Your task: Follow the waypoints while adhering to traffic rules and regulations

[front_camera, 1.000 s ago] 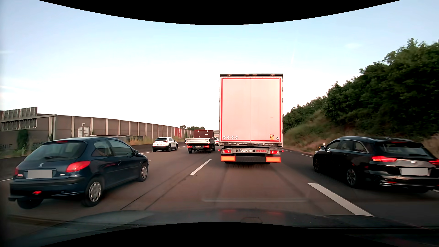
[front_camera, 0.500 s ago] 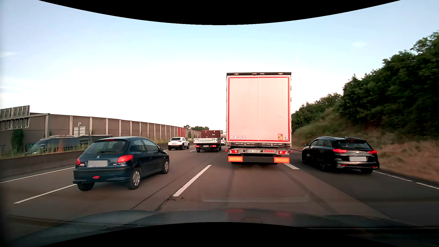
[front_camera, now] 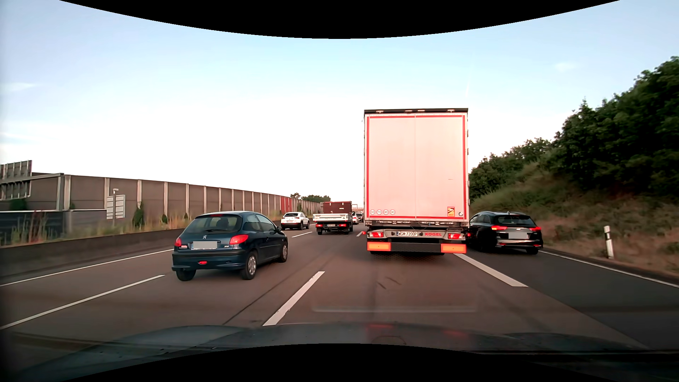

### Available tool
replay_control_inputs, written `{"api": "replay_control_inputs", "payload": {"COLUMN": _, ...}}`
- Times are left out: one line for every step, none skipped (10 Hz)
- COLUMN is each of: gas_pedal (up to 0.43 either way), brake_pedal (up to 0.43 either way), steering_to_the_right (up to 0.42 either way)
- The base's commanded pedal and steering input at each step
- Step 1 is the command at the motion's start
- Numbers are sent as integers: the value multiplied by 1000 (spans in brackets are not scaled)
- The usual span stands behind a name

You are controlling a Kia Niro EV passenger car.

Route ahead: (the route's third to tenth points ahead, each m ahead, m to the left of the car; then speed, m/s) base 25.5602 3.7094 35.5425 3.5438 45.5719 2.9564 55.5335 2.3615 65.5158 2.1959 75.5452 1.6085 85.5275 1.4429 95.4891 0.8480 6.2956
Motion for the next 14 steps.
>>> {"api": "replay_control_inputs", "payload": {"gas_pedal": 118, "brake_pedal": 0, "steering_to_the_right": -40}}
{"api": "replay_control_inputs", "payload": {"gas_pedal": 98, "brake_pedal": 0, "steering_to_the_right": -40}}
{"api": "replay_control_inputs", "payload": {"gas_pedal": 87, "brake_pedal": 0, "steering_to_the_right": -40}}
{"api": "replay_control_inputs", "payload": {"gas_pedal": 87, "brake_pedal": 0, "steering_to_the_right": -40}}
{"api": "replay_control_inputs", "payload": {"gas_pedal": 79, "brake_pedal": 0, "steering_to_the_right": -40}}
{"api": "replay_control_inputs", "payload": {"gas_pedal": 79, "brake_pedal": 0, "steering_to_the_right": -40}}
{"api": "replay_control_inputs", "payload": {"gas_pedal": 87, "brake_pedal": 0, "steering_to_the_right": -40}}
{"api": "replay_control_inputs", "payload": {"gas_pedal": 87, "brake_pedal": 0, "steering_to_the_right": -40}}
{"api": "replay_control_inputs", "payload": {"gas_pedal": 87, "brake_pedal": 0, "steering_to_the_right": -38}}
{"api": "replay_control_inputs", "payload": {"gas_pedal": 87, "brake_pedal": 0, "steering_to_the_right": -34}}
{"api": "replay_control_inputs", "payload": {"gas_pedal": 79, "brake_pedal": 0, "steering_to_the_right": -29}}
{"api": "replay_control_inputs", "payload": {"gas_pedal": 79, "brake_pedal": 0, "steering_to_the_right": -23}}
{"api": "replay_control_inputs", "payload": {"gas_pedal": 79, "brake_pedal": 0, "steering_to_the_right": -15}}
{"api": "replay_control_inputs", "payload": {"gas_pedal": 79, "brake_pedal": 0, "steering_to_the_right": -7}}
